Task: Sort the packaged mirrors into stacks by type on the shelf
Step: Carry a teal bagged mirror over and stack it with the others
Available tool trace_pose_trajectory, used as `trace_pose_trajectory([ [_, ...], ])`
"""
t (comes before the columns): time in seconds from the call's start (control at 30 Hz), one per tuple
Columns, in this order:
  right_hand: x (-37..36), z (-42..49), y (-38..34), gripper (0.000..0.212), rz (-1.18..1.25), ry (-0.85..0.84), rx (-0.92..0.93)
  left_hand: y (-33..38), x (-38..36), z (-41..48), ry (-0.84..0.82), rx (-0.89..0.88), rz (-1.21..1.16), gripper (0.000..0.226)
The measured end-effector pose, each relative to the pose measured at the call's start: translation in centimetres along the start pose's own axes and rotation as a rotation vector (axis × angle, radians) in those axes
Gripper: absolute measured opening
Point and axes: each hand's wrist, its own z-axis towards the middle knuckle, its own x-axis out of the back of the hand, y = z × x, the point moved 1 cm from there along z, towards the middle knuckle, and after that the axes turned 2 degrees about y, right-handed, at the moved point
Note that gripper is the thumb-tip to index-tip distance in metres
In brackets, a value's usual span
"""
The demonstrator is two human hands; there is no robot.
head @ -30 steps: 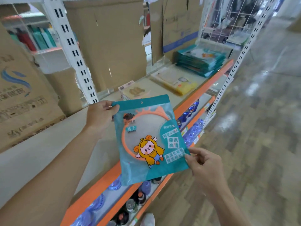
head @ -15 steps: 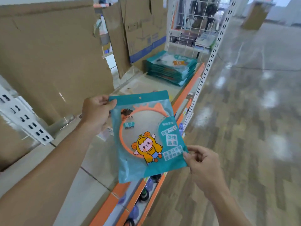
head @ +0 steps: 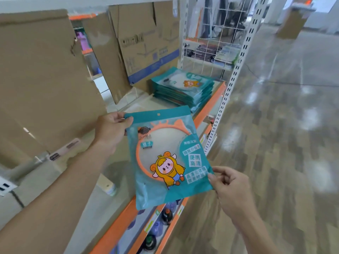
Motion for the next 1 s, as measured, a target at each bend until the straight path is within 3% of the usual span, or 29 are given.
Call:
trace_pose_trajectory([
  [0.43, 6.6, 10.8, 0.3, 0.011, -0.091, -0.182, 0.055, 1.1, -7.9, 0.9, 0.162, 0.027, -0.016, 0.015],
  [1.0, 4.7, 24.3, -0.5, 0.015, -0.103, -0.233, 0.06, 1.3, -13.4, 10.6, 0.244, 0.044, -0.048, 0.01],
])
